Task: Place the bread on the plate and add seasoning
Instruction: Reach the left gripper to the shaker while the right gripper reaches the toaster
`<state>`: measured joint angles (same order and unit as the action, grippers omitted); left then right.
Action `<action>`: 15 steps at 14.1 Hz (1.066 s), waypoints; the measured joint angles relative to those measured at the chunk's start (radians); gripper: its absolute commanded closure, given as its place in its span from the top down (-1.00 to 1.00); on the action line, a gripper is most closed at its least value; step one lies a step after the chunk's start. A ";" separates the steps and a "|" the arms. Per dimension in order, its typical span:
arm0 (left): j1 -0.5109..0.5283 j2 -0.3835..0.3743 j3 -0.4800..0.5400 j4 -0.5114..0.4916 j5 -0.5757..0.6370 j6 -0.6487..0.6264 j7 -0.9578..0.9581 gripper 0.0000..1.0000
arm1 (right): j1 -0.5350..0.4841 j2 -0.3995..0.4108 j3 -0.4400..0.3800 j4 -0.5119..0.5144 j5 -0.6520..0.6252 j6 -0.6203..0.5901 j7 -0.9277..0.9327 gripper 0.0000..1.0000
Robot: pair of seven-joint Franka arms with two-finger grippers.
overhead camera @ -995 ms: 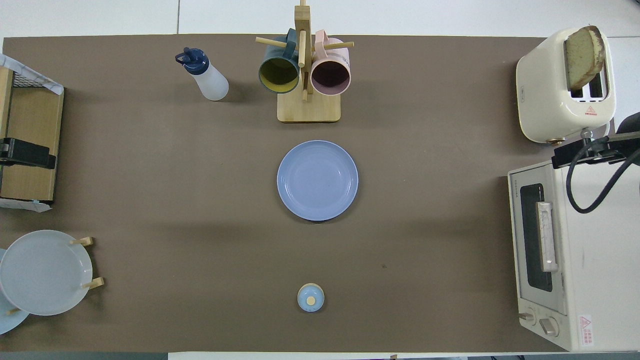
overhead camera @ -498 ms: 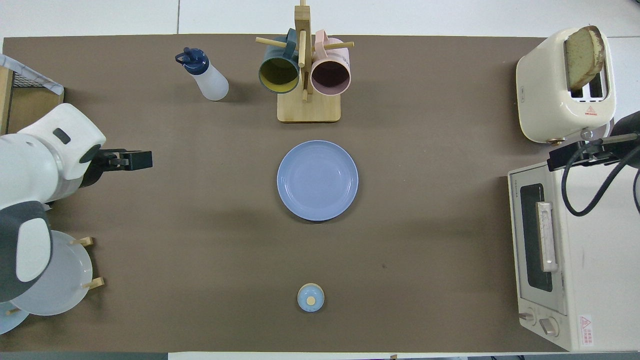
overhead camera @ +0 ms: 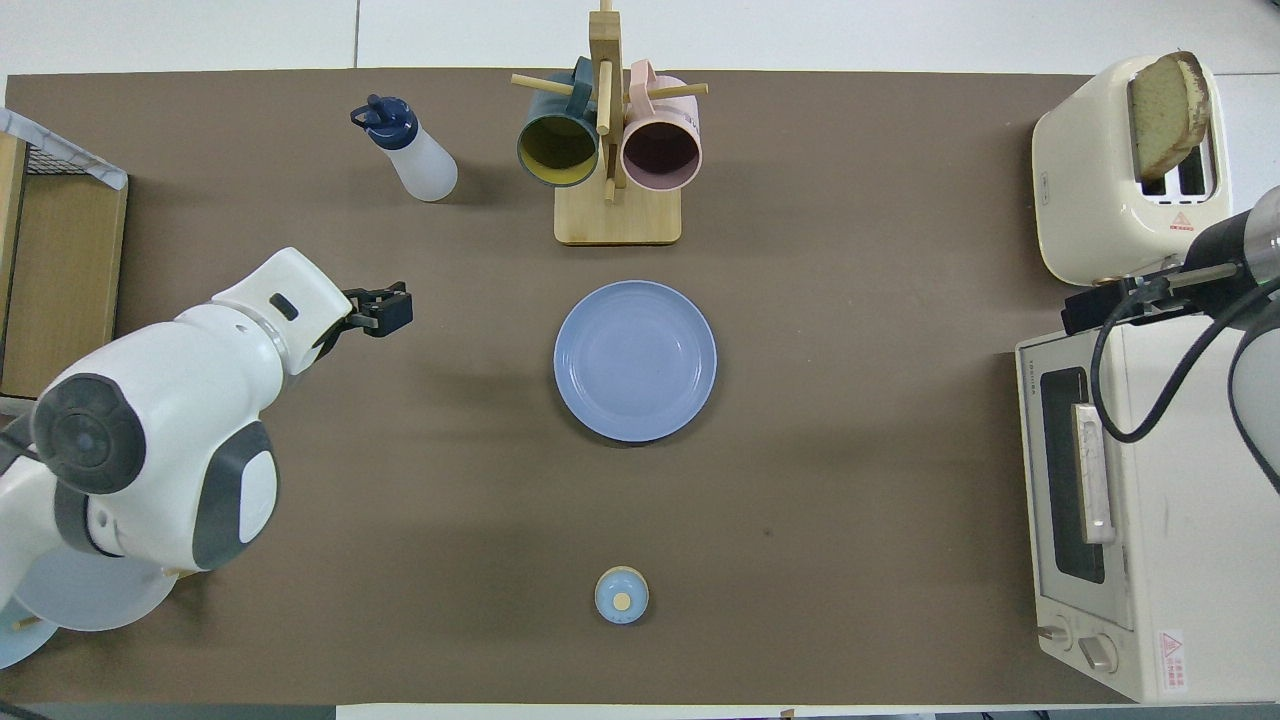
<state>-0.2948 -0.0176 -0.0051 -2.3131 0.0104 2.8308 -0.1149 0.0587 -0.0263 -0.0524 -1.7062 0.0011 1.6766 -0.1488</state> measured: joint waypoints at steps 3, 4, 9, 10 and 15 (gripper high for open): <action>-0.006 0.129 0.000 0.001 0.000 0.210 0.000 1.00 | -0.010 0.016 -0.006 0.004 -0.001 0.114 -0.077 1.00; -0.006 0.158 0.001 0.001 0.000 0.269 0.000 1.00 | -0.022 0.034 -0.009 0.016 -0.003 0.148 -0.114 1.00; -0.015 0.316 0.016 0.002 -0.012 0.562 -0.001 1.00 | -0.105 0.219 -0.013 0.169 -0.004 0.372 -0.313 1.00; -0.029 0.351 0.037 0.007 -0.023 0.606 -0.002 1.00 | -0.108 0.248 -0.013 0.179 -0.004 0.434 -0.327 1.00; -0.385 0.519 0.367 0.156 -0.226 0.642 -0.003 1.00 | -0.174 0.360 -0.014 0.186 -0.004 0.624 -0.347 1.00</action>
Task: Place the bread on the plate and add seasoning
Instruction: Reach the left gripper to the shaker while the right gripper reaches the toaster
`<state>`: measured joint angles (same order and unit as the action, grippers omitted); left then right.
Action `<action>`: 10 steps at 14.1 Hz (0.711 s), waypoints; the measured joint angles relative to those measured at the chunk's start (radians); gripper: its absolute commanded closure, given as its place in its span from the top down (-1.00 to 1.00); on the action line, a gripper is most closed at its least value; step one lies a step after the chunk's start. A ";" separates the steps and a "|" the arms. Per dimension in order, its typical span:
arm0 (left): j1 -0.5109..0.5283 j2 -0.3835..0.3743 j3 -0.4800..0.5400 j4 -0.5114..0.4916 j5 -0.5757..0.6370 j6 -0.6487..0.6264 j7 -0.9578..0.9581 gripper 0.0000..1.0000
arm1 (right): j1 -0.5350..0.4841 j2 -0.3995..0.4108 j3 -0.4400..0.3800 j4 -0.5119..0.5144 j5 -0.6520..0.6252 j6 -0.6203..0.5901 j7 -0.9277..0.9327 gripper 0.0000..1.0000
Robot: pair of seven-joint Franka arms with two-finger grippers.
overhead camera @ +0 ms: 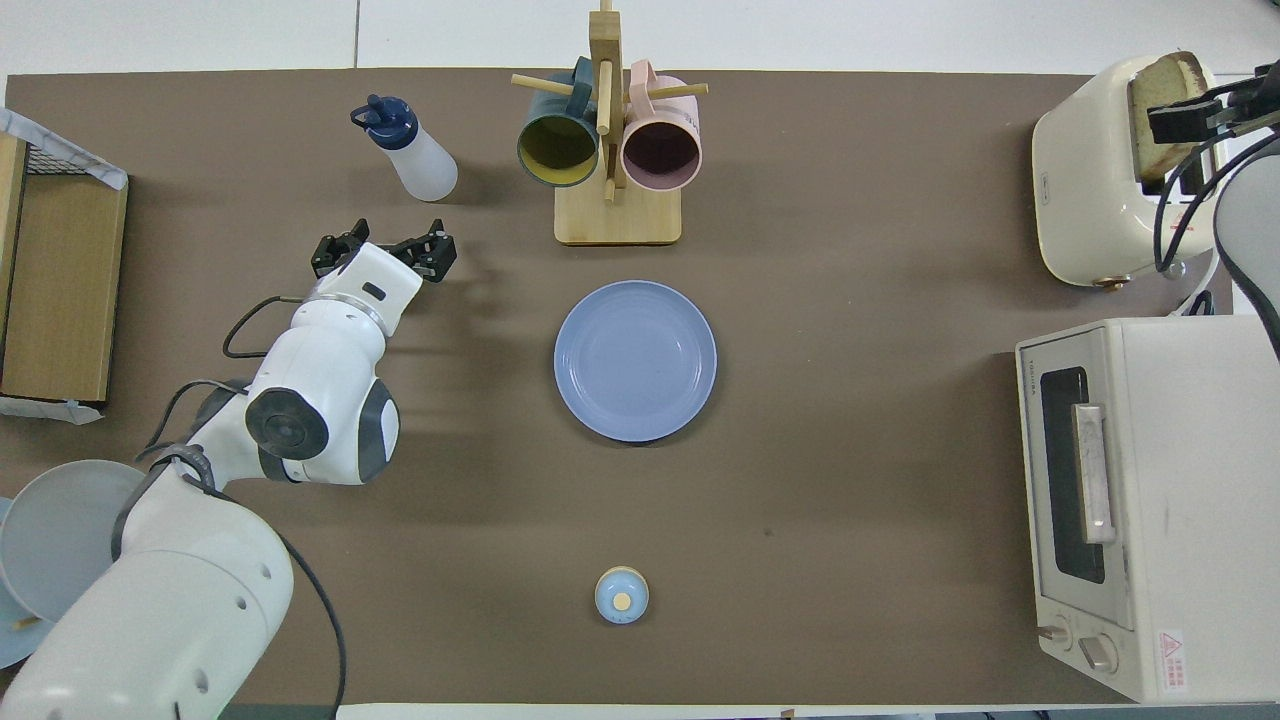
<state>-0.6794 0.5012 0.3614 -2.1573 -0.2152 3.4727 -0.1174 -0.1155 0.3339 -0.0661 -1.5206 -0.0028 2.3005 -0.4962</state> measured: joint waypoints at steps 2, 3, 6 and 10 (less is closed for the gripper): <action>-0.043 0.041 0.035 0.052 -0.018 0.001 -0.003 1.00 | -0.006 0.022 0.000 0.002 0.000 0.037 -0.001 1.00; -0.043 0.058 0.039 0.076 -0.018 0.002 -0.003 1.00 | -0.006 0.027 0.002 0.003 0.000 0.054 -0.003 0.94; -0.038 0.094 0.047 0.127 -0.019 0.002 -0.006 1.00 | -0.006 0.059 0.005 0.003 0.000 0.104 -0.049 -0.15; -0.019 0.127 0.051 0.183 -0.023 -0.010 -0.009 1.00 | -0.003 0.092 0.007 0.014 -0.001 0.120 -0.095 -1.00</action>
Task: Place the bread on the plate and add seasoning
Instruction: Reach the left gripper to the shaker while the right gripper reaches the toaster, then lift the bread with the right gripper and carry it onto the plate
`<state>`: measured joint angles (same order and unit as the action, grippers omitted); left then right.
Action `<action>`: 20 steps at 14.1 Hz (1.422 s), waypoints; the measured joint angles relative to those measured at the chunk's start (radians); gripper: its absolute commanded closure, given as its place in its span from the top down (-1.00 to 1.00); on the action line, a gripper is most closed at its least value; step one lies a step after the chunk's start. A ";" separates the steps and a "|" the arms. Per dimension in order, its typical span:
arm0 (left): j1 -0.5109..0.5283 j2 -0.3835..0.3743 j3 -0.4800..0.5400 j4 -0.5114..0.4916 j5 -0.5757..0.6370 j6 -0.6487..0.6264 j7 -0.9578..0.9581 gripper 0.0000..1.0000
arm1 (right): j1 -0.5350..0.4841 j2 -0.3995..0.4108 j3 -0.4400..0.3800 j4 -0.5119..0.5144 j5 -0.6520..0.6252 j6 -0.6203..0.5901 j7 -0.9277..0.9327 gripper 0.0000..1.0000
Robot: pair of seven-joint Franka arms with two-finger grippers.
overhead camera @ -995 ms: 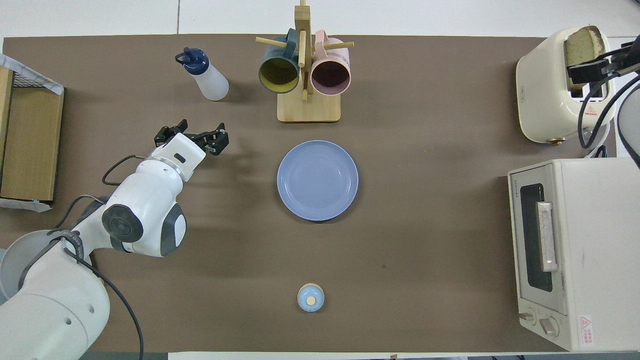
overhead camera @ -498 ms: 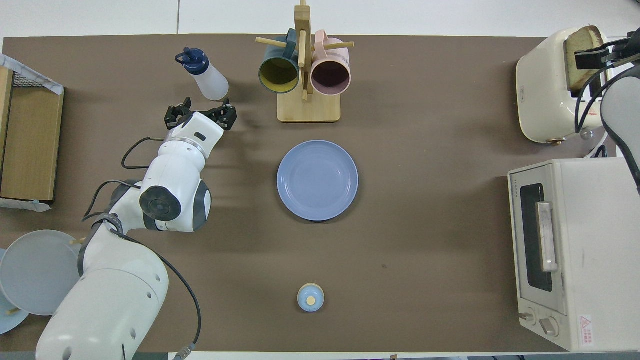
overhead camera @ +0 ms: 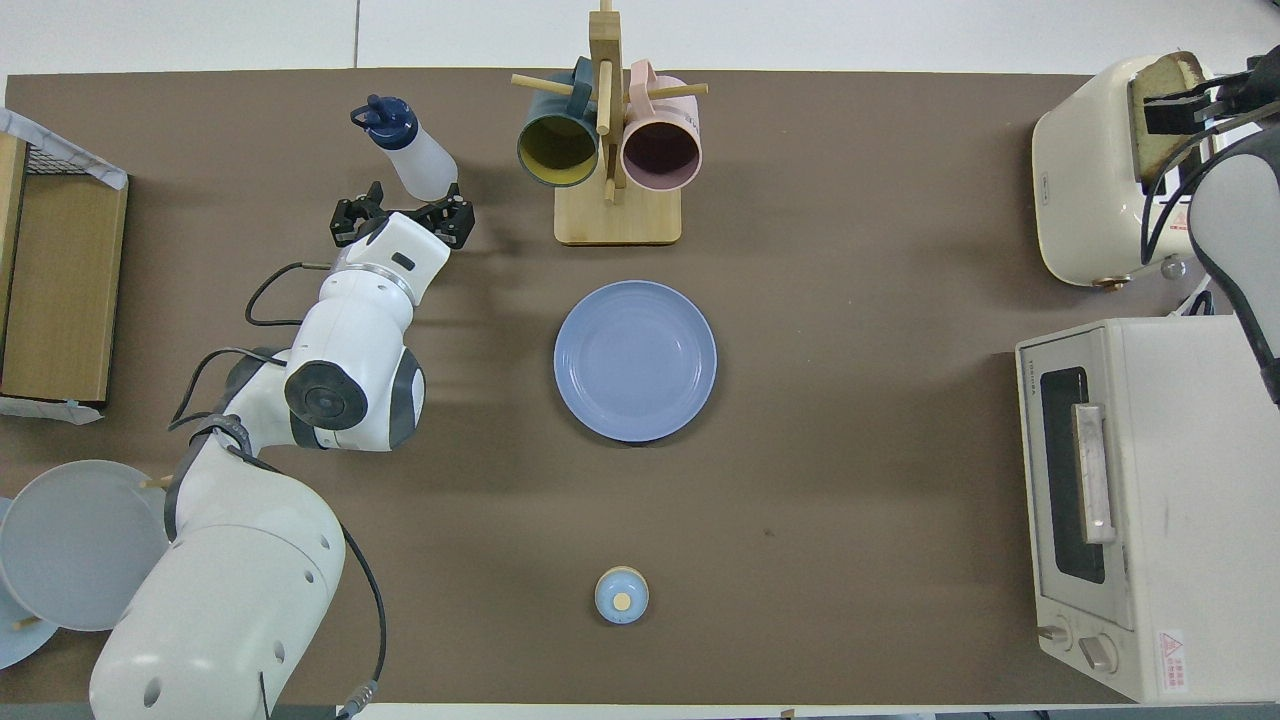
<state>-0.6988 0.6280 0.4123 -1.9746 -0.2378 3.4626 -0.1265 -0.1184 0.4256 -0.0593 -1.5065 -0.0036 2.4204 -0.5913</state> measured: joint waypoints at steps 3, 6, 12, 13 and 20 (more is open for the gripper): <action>0.009 0.015 0.000 0.040 0.000 -0.031 -0.003 1.00 | 0.005 0.001 0.001 0.020 -0.002 -0.033 -0.049 -1.00; 0.008 0.043 -0.001 0.062 -0.015 -0.040 -0.004 1.00 | 0.013 0.001 0.004 0.105 -0.034 -0.169 -0.071 -1.00; 0.015 0.171 -0.002 0.208 -0.109 -0.038 -0.014 1.00 | 0.218 -0.156 0.033 0.232 -0.058 -0.597 -0.030 -1.00; 0.021 0.171 -0.001 0.213 -0.109 -0.038 -0.014 1.00 | 0.267 -0.186 0.038 0.227 -0.058 -0.650 0.028 -1.00; 0.033 0.172 -0.004 0.216 -0.109 -0.038 -0.014 -1.00 | 0.537 -0.318 0.055 -0.091 0.024 -0.593 0.689 -1.00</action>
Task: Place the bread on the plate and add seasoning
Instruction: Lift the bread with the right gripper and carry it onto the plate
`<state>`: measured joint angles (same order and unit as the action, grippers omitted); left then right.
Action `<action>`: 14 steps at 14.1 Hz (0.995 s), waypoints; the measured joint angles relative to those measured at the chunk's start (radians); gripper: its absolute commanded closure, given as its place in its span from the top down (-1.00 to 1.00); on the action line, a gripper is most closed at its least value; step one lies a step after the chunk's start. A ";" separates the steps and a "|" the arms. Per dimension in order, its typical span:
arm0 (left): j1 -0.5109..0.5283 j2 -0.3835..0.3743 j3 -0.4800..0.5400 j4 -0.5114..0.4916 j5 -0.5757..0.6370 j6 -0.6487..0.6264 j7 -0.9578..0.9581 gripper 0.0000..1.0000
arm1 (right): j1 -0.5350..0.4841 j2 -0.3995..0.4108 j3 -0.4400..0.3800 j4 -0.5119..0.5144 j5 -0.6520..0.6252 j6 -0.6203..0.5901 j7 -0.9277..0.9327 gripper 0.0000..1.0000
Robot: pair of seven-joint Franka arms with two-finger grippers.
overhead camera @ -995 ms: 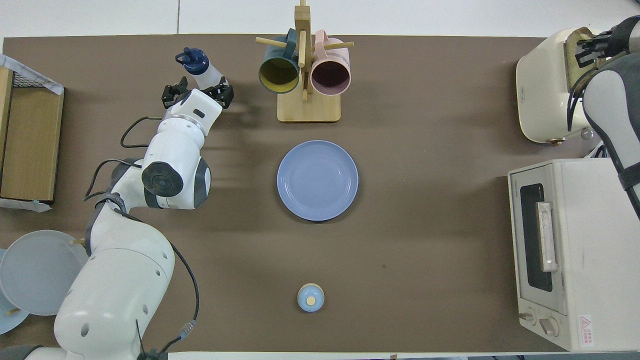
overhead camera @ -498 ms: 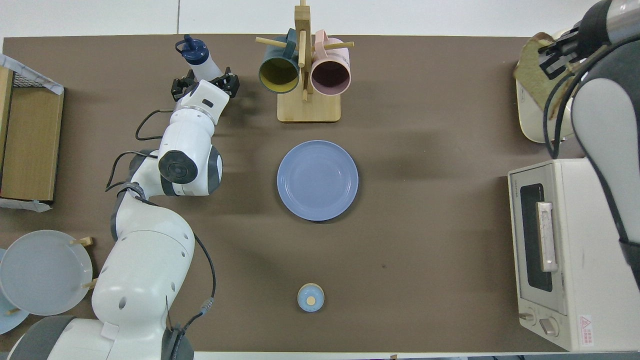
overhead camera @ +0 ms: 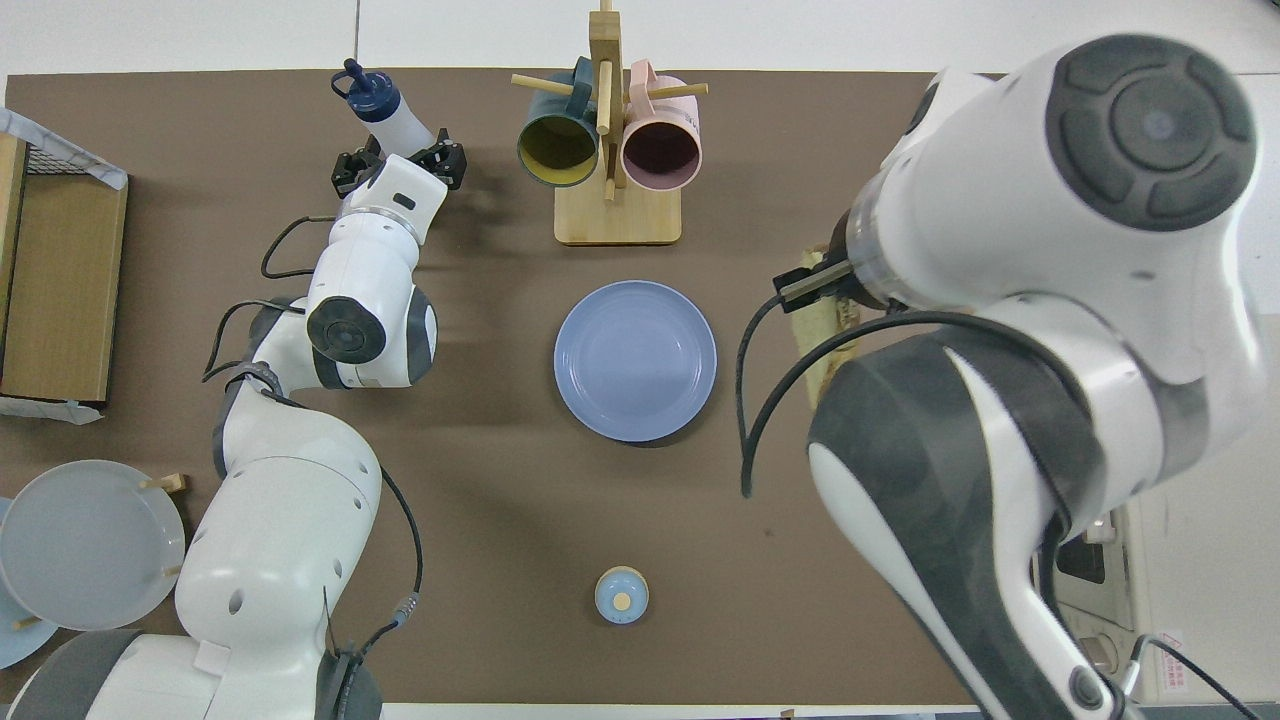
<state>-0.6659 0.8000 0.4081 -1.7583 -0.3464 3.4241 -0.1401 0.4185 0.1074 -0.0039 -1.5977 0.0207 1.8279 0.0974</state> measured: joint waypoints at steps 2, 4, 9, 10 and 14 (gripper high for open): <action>-0.002 0.000 0.000 0.000 0.000 0.000 0.000 -1.00 | 0.019 -0.048 0.000 -0.152 0.063 0.146 0.048 -1.00; -0.003 0.000 0.000 0.000 0.000 0.000 0.000 -1.00 | 0.035 -0.062 -0.001 -0.259 0.113 0.283 0.063 -1.00; -0.003 0.000 0.001 0.000 0.000 0.002 0.000 -1.00 | 0.157 0.020 0.000 -0.318 0.120 0.546 0.197 -1.00; -0.002 -0.004 0.003 0.001 -0.001 0.002 0.000 -1.00 | 0.164 0.043 0.000 -0.319 0.120 0.589 0.199 -1.00; 0.003 -0.022 0.006 0.001 -0.001 0.000 0.005 -1.00 | 0.185 0.095 0.000 -0.332 0.120 0.706 0.202 -1.00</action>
<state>-0.6630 0.7780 0.4136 -1.7575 -0.3470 3.4238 -0.1349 0.6040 0.2028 -0.0042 -1.9299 0.1403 2.5339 0.2998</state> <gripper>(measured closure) 0.533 0.916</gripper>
